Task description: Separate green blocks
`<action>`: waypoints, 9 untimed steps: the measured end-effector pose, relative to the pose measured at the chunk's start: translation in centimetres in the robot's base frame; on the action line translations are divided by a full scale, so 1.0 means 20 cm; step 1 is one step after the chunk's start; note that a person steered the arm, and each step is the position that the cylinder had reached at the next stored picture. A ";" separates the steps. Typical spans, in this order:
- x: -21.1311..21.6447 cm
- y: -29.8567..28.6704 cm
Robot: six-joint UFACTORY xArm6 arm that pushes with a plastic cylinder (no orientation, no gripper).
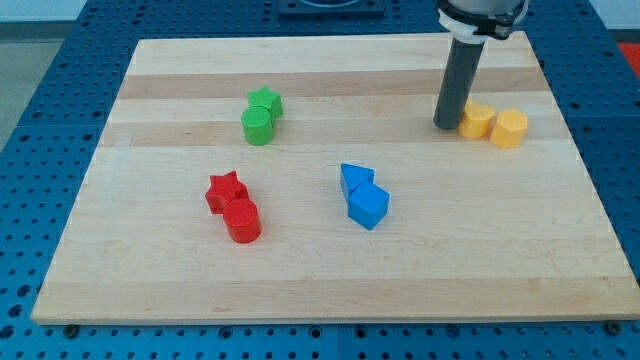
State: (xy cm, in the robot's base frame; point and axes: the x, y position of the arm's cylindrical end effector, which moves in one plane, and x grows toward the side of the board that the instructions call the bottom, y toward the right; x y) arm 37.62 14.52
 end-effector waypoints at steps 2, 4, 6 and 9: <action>0.00 0.02; -0.13 -0.44; -0.46 -0.99; -0.22 -1.60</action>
State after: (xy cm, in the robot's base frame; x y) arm 33.21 -17.53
